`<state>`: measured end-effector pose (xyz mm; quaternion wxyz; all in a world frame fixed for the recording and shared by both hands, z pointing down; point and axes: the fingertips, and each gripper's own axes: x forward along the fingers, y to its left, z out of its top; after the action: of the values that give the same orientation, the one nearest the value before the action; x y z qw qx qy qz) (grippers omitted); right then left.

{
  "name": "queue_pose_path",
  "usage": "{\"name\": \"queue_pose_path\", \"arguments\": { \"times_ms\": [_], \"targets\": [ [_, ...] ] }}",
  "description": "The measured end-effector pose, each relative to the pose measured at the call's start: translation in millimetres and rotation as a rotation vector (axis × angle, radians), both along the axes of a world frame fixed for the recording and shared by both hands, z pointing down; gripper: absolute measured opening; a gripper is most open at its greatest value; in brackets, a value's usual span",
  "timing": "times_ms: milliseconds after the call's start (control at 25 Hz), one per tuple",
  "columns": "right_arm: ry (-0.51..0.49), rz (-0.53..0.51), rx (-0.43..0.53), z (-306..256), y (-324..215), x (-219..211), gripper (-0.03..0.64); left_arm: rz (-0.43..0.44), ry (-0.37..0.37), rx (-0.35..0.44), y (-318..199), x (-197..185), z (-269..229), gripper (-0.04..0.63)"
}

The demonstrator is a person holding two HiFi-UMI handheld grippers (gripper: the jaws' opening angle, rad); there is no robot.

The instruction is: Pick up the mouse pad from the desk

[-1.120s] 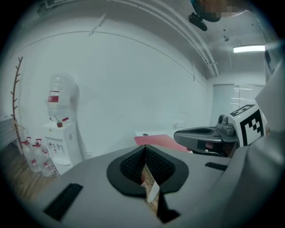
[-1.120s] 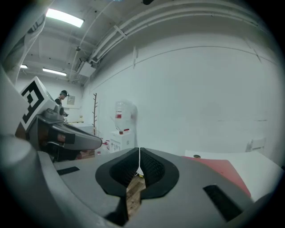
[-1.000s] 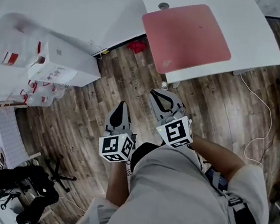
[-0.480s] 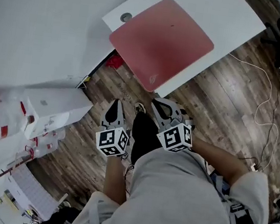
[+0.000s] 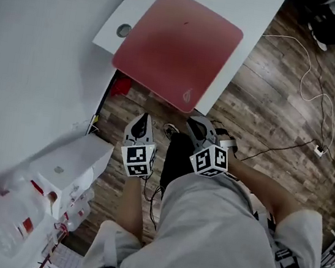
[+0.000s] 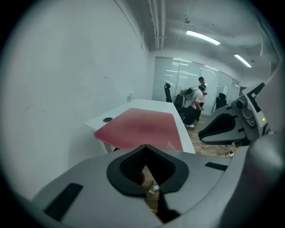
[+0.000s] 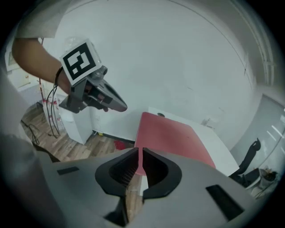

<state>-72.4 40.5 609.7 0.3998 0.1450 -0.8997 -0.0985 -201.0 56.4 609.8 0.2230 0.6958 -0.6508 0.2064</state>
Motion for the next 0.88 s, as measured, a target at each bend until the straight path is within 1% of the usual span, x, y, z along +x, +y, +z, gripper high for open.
{"name": "queue_pose_path", "arguments": {
  "times_ms": [80,120,160,200,240,280,360,520,640,760,880],
  "targets": [
    [0.064,-0.007,0.051,16,-1,-3,0.043,0.078,-0.044,-0.019,-7,-4,12,0.012],
    [0.095,-0.008,0.076,24,-2,-3,0.043,0.101,-0.049,-0.024,-9,-6,17,0.012],
    [0.128,-0.009,0.095,33,-3,-3,0.051,0.11,-0.039,-0.027,-12,-8,22,0.012],
    [0.161,-0.01,0.109,42,-4,-2,0.102,0.11,-0.017,-0.028,-13,-9,26,0.012],
    [0.194,-0.006,0.12,51,-4,-1,0.166,0.109,0.012,-0.029,-14,-9,30,0.012],
    [0.221,0.002,0.134,60,-5,0,0.175,0.11,0.039,-0.031,-14,-8,34,0.012],
    [0.264,0.016,0.17,74,-8,2,0.175,0.119,0.073,-0.042,-13,-5,44,0.012],
    [0.336,0.007,0.251,96,-15,-3,0.204,0.129,0.078,-0.066,-9,-7,63,0.012],
    [0.394,-0.005,0.309,109,-18,-6,0.213,0.112,0.108,-0.079,-5,-12,71,0.012],
    [0.433,-0.019,0.331,121,-18,-8,0.215,0.11,0.129,-0.089,-2,-16,74,0.012],
    [0.45,0.001,0.346,121,-23,-11,0.215,0.117,0.135,-0.094,1,-19,75,0.012]
  ]
}}
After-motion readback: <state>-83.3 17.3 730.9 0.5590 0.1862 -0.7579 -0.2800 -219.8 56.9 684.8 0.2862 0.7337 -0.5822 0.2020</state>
